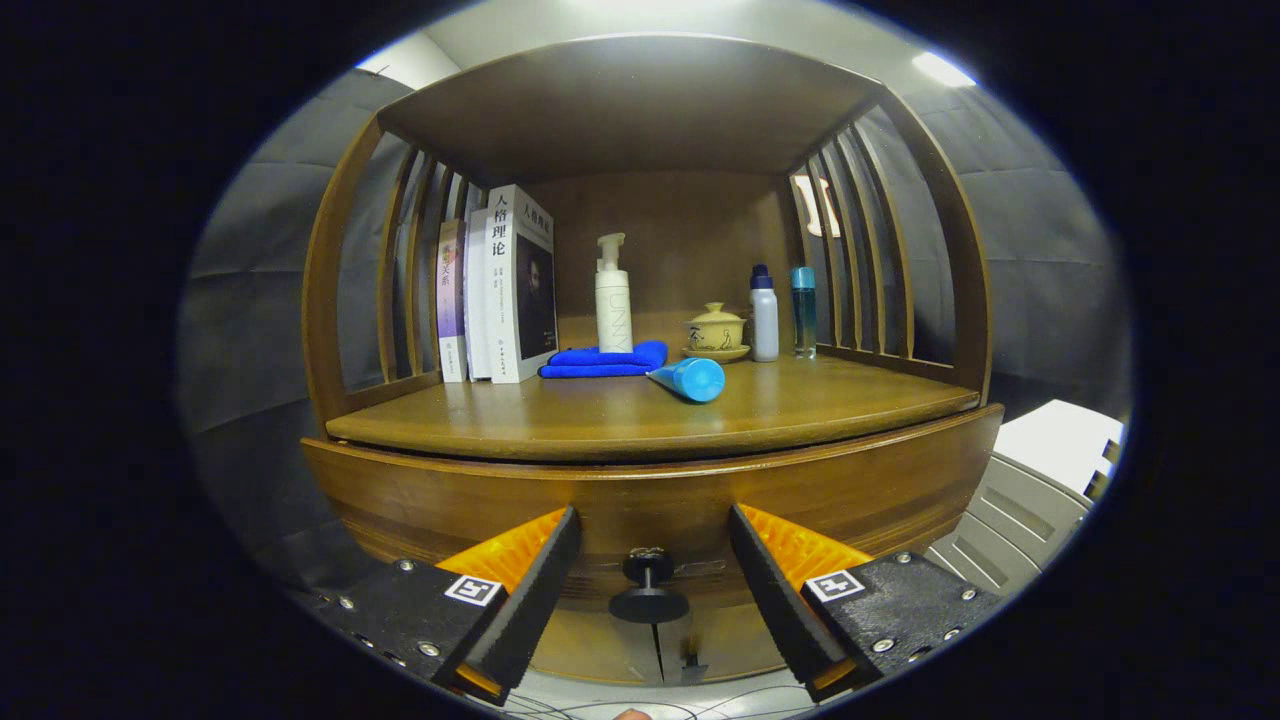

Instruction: Pull open the drawer, take out the items inside it, and place them on the countertop above the cabinet.

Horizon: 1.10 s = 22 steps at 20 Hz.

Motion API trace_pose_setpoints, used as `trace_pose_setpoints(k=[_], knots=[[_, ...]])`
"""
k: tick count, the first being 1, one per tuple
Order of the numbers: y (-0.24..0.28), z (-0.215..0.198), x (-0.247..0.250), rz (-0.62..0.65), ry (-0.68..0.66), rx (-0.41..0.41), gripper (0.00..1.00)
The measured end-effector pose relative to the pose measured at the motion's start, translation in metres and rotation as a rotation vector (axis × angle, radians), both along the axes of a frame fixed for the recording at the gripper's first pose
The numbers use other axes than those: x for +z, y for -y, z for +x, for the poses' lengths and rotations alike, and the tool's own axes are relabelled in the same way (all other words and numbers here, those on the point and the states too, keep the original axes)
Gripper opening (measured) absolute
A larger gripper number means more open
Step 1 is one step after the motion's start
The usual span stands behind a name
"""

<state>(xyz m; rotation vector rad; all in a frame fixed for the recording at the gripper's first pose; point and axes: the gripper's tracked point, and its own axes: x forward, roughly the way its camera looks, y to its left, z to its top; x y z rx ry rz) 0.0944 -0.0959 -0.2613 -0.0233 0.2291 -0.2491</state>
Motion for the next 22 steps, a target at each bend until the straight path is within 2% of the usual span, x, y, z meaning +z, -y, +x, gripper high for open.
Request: trace_pose_setpoints(k=[6,8,9,11,14,18,22], knots=[[0.001,0.008,0.0,-0.015,-0.009,-0.008,0.95],[-0.001,0.006,0.006,-0.01,-0.005,0.025,0.95],[-0.006,0.004,0.017,-0.004,0.019,0.064,0.95],[0.002,-0.007,0.05,-0.033,0.076,0.092,0.95],[0.027,-0.021,0.097,-0.091,0.106,0.06,0.95],[0.026,-0.022,0.176,-0.031,0.172,0.098,0.95],[0.035,-0.031,0.23,-0.121,0.155,0.082,0.94]])
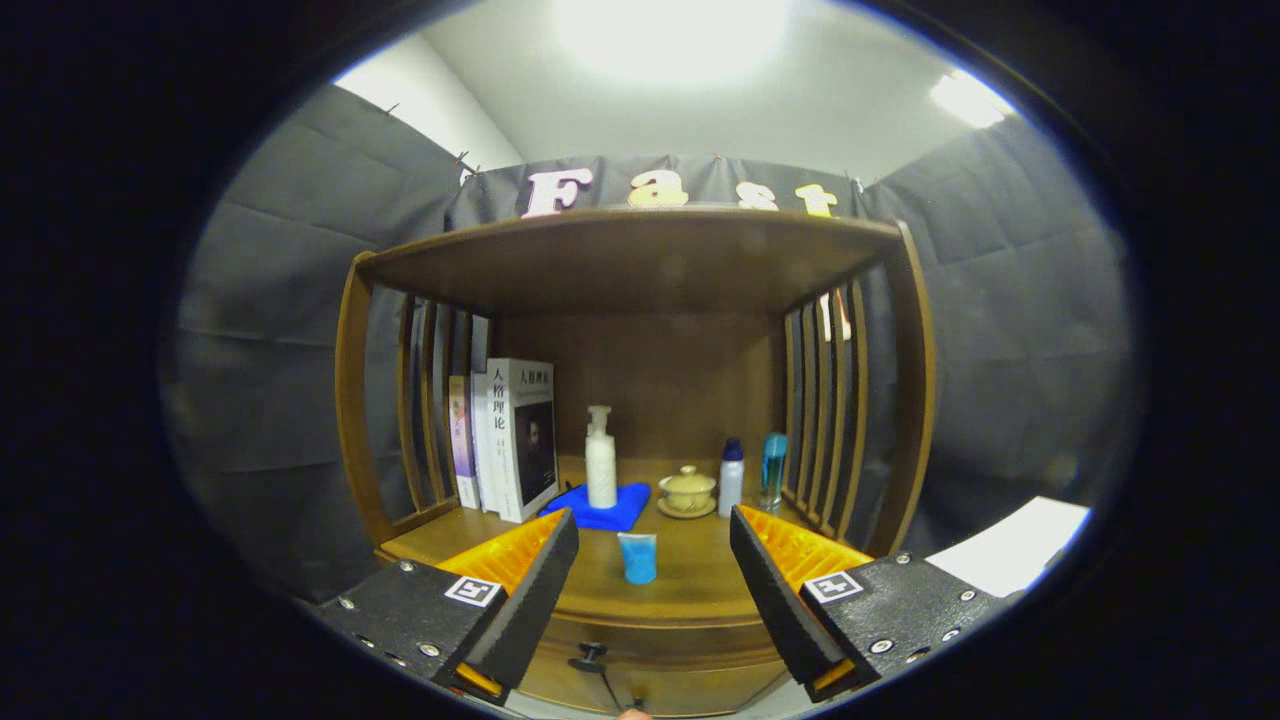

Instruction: Pull open the drawer, take out the items inside it, and place them on the countertop above the cabinet.

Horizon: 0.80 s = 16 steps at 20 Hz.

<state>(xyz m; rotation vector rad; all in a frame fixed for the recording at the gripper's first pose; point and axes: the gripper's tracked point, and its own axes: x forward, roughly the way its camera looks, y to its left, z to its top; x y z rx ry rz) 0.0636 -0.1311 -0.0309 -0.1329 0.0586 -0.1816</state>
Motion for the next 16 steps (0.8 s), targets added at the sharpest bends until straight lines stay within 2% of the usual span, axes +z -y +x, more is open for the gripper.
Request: trace_pose_setpoints(k=[4,9,11,14,16], knots=[[-0.018,-0.001,0.028,-0.018,0.026,0.045,0.94],[-0.019,-0.027,0.039,0.038,0.06,-0.035,0.94],[-0.032,-0.026,0.043,0.058,0.072,-0.003,0.94],[-0.039,-0.03,0.04,0.002,0.064,-0.002,0.94],[-0.059,-0.03,0.033,-0.04,0.039,0.034,0.94]])
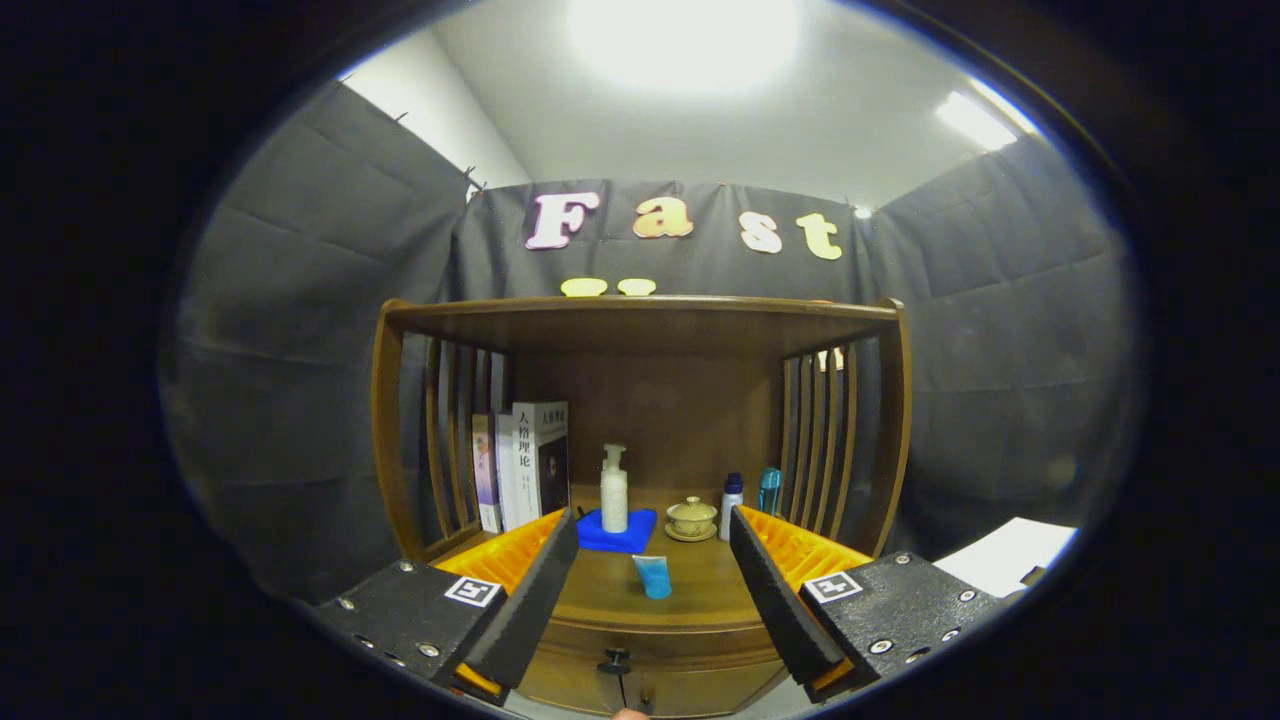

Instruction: Pull open the drawer, take out the items inside it, and place them on the countertop above the cabinet.

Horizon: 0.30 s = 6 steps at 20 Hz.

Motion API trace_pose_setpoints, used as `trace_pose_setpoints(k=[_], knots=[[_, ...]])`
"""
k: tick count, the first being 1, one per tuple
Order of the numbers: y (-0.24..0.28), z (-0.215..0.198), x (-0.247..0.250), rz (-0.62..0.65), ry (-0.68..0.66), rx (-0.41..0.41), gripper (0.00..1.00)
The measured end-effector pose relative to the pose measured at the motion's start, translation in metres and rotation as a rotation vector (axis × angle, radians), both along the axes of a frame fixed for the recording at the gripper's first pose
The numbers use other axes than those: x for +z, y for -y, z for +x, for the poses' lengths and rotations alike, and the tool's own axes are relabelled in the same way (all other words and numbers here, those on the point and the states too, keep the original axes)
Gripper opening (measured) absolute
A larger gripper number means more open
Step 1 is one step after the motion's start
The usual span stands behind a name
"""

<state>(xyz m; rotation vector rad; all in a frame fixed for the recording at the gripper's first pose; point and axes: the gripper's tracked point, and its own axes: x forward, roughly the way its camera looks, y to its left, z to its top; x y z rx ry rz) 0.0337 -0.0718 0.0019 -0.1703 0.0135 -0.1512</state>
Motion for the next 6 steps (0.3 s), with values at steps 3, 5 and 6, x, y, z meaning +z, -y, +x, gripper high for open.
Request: trace_pose_setpoints(k=[3,5,6], knots=[[-0.014,-0.003,-0.005,-0.045,-0.016,-0.003,0.95],[-0.005,-0.012,-0.003,-0.07,-0.017,-0.077,0.95],[-0.007,-0.015,0.0,-0.064,-0.01,-0.09,0.95]])
